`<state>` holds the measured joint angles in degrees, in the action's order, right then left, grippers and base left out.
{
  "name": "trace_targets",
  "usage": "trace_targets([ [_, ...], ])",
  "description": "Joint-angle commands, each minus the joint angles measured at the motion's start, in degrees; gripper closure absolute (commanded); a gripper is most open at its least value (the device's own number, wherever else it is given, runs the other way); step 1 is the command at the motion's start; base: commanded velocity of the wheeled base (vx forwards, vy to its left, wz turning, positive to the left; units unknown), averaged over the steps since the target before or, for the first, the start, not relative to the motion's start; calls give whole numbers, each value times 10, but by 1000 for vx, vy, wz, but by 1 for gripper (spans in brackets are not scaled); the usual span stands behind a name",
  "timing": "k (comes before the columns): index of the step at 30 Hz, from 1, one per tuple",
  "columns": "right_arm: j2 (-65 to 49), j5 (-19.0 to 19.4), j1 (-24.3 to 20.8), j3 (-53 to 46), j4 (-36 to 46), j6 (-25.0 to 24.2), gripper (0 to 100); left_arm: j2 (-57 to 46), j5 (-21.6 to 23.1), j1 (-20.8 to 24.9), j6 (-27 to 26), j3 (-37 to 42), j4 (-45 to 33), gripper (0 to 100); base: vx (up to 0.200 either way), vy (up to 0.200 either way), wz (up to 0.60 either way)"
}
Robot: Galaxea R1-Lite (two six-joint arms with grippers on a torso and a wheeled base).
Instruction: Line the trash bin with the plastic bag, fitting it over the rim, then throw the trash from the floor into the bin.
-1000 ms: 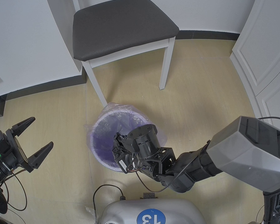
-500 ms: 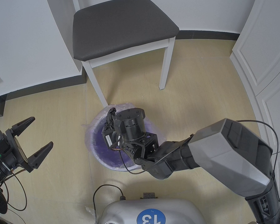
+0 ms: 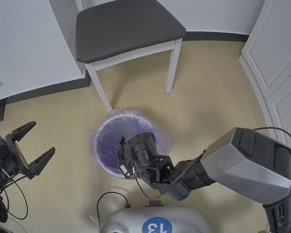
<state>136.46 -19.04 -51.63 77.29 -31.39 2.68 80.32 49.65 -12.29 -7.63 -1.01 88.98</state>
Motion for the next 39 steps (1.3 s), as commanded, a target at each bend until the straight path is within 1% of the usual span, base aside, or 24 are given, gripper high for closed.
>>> trace_targets([
  [1,-24,2,6,-6,3,8,100,-1,0,0,0,9,10,0,0,0,0],
  [5,-16,2,7,23,-3,5,100,0,0,0,0,9,10,0,0,0,0],
  [9,-12,2,7,15,10,8,100,1,0,1,0,9,10,0,0,0,0],
  [16,21,2,13,23,8,8,100,-1,0,0,0,9,10,0,0,0,0],
  [19,57,2,18,59,8,6,100,0,0,1,0,9,10,0,0,0,0],
  [27,95,1,21,100,4,2,100,1,0,2,0,9,10,0,0,0,0],
  [39,81,-5,14,100,4,0,100,2,0,2,0,9,10,0,0,0,0],
])
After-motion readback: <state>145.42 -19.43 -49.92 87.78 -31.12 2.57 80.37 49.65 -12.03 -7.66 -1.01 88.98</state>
